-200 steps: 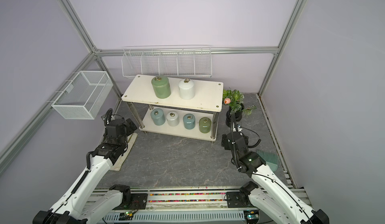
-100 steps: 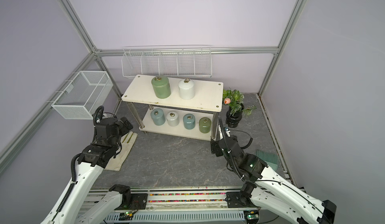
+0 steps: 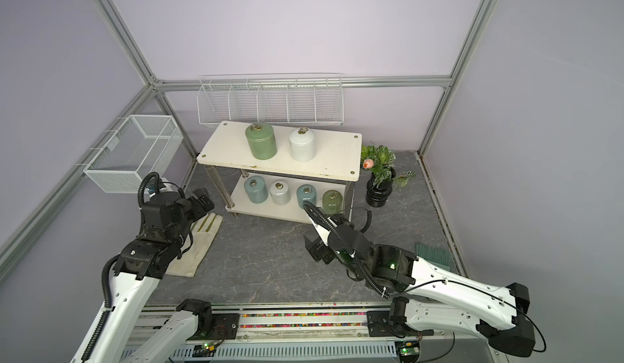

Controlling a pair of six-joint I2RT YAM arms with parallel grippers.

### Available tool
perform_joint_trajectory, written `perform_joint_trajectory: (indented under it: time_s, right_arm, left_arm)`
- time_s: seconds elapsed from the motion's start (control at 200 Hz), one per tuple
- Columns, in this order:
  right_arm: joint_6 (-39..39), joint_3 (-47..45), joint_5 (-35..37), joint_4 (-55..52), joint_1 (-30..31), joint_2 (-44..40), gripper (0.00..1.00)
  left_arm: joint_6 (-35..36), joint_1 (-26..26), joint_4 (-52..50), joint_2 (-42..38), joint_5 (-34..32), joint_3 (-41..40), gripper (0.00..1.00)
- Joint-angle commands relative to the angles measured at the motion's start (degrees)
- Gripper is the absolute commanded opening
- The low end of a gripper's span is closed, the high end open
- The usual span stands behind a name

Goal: Remove the tea canisters from the shelf
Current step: Pick up the tea canister from the shelf.

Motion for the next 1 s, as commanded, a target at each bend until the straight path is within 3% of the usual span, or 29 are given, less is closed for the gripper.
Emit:
perform_joint_trajectory:
  time_s: [0.0, 0.125, 0.265, 0.395, 0.72, 0.995]
  right_arm:
    - [-5.7, 4.1, -0.8, 6.6, 0.4, 0.3, 0.89]
    - [-7.8, 8.8, 1.1, 8.0, 0.5, 3.5, 0.89]
    - [-13.4, 13.7, 9.9, 13.3, 0.3, 7.8, 0.89]
    - [-15.5, 20.7, 12.7, 14.1, -3.4, 12.7, 0.89]
    - [-8.2, 26.8, -5.3, 10.9, -17.6, 16.4, 0.89]
    - [-9.3, 25.0, -14.1, 14.2, -19.5, 19.8, 0.89]
  left_arm:
    - [2.2, -0.3, 0.7, -3.3, 7.5, 3.0, 1.0]
    - [3.0, -0.3, -0.2, -4.4, 12.1, 5.0, 1.0]
    - [3.1, -0.3, 1.4, -5.3, 16.5, 5.9, 1.0]
    - [2.8, -0.3, 3.9, -5.4, 19.4, 5.6, 1.0]
    - [3.4, -0.3, 5.2, -4.9, 21.0, 4.3, 1.0]
    - [3.5, -0.3, 6.8, -4.3, 22.9, 3.0, 1.0]
